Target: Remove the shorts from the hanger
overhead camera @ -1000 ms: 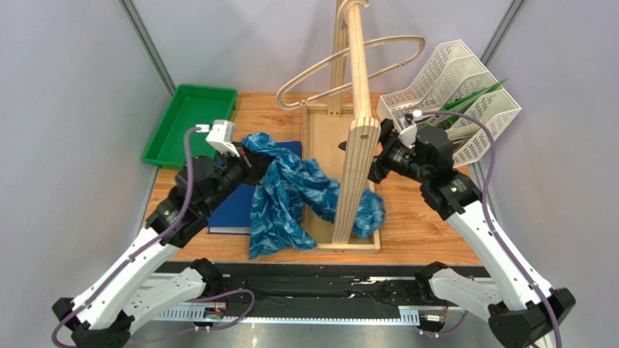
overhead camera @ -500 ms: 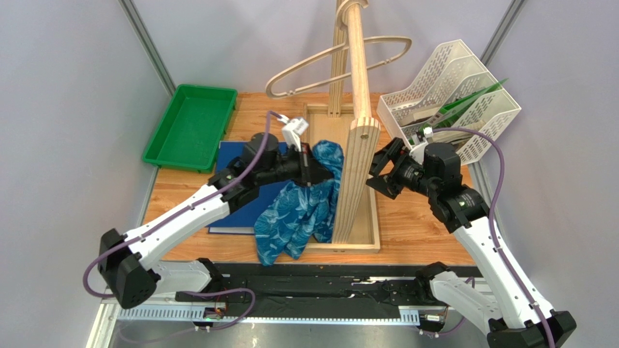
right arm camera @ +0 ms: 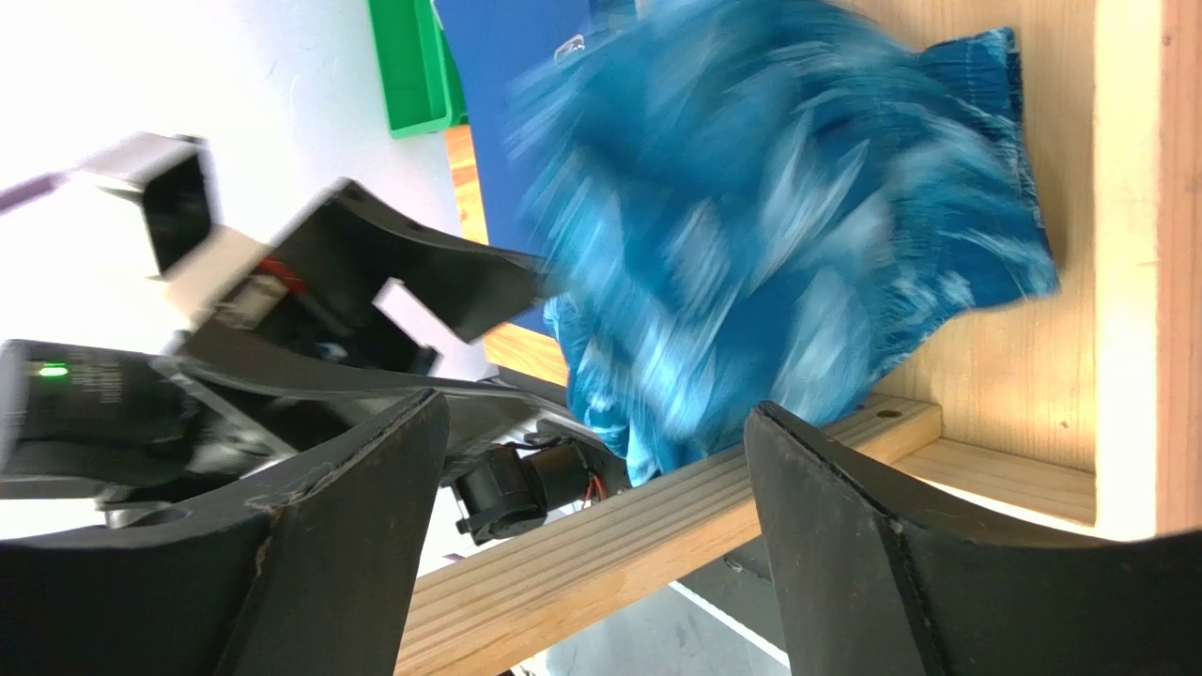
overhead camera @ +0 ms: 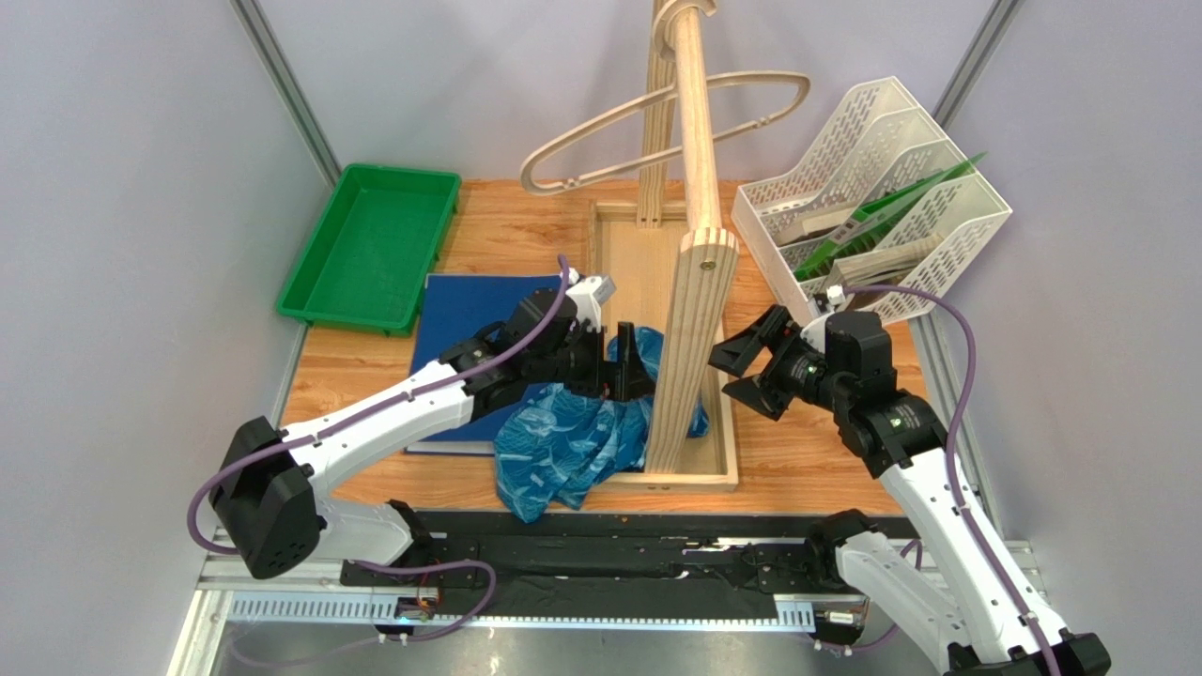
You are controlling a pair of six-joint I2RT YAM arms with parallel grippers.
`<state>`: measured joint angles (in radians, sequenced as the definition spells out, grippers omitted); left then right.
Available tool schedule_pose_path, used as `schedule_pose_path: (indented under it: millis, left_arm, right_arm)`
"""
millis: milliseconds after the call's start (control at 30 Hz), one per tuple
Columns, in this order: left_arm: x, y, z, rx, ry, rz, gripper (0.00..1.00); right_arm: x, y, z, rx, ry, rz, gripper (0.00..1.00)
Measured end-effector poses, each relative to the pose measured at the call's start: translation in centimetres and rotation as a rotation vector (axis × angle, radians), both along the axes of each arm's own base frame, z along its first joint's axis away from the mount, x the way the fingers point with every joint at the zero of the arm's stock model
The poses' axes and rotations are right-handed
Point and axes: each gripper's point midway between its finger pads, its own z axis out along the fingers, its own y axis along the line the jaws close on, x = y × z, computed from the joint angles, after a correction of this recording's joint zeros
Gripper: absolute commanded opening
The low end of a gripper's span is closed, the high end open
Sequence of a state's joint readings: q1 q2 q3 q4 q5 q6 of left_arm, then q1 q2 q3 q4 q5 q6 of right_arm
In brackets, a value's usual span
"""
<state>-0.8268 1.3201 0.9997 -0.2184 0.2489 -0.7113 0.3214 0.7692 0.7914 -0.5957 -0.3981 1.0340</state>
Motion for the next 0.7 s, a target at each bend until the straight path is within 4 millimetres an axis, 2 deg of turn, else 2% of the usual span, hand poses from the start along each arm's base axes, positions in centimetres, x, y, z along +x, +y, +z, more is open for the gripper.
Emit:
schedule_pose_path:
  millis: [67, 200, 333, 467, 533, 700]
  left_arm:
    - [-1.0, 0.8, -1.9, 0.038, 0.034, -0.002, 0.98]
    - [-2.7, 2.3, -3.2, 0.067, 0.072, 0.007, 0.99]
    - [-4.4, 3.5, -1.7, 0.03, 0.07, 0.027, 0.99]
    - [-6.6, 5.4, 0.9, -0.075, 0.095, 0.097, 0.99]
    - [-7.6, 6.4, 1.4, -0.134, 0.126, 0.142, 0.99]
    - [-9.3, 7.5, -0.4, -0.246, 0.285, 0.244, 0.99]
  right_arm:
    - [0.0, -0.1, -0.2, -0.003, 0.001, -0.001, 0.82]
    - [-0.2, -0.2, -0.6, -0.004, 0.005, -0.001, 0.82]
    - [-0.3, -0.2, -1.2, -0.007, 0.017, 0.002, 0.82]
    - [-0.5, -0.2, -2.0, -0.013, 0.035, 0.001, 0.81]
    - [-0.5, -0.3, -2.2, -0.014, 0.037, 0.001, 0.81]
    - [-0.6, -0.3, -2.4, -0.007, 0.038, -0.003, 0.8]
